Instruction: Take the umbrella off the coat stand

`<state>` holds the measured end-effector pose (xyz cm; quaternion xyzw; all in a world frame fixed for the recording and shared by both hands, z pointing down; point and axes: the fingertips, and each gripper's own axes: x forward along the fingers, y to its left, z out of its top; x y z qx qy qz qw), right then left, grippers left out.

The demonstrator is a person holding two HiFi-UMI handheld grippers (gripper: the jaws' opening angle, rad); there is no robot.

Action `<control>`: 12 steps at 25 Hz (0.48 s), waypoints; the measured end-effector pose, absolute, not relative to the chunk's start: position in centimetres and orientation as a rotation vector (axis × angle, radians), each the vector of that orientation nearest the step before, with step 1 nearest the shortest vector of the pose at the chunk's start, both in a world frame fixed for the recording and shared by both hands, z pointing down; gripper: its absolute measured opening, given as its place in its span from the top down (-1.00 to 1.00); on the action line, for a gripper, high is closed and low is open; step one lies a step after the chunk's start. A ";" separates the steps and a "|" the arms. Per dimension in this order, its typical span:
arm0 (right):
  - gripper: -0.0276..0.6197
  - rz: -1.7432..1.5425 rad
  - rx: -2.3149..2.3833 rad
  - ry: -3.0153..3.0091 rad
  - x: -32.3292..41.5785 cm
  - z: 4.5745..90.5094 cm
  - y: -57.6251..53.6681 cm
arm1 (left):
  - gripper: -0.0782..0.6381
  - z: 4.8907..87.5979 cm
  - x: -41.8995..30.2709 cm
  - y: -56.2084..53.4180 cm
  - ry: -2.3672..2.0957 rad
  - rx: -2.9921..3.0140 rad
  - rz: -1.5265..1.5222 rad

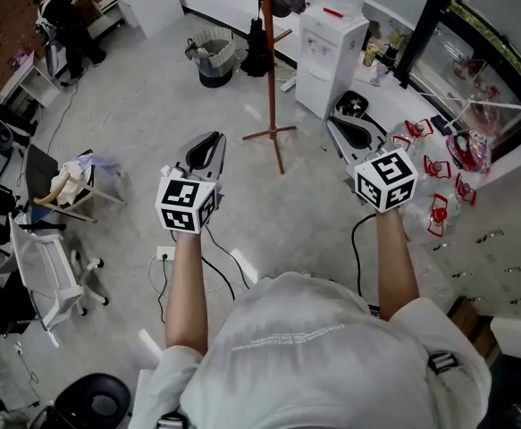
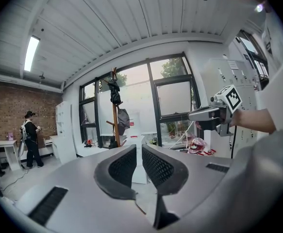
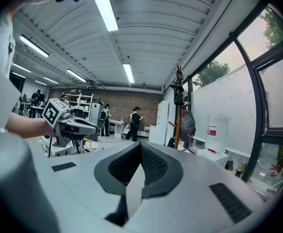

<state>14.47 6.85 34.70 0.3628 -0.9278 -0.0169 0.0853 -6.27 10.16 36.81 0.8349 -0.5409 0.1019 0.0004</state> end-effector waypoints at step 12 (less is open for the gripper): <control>0.84 -0.041 1.069 -2.762 12.4 35.2 6.8 | 0.34 37.3 -9.0 10.1 -1.766 2.568 0.300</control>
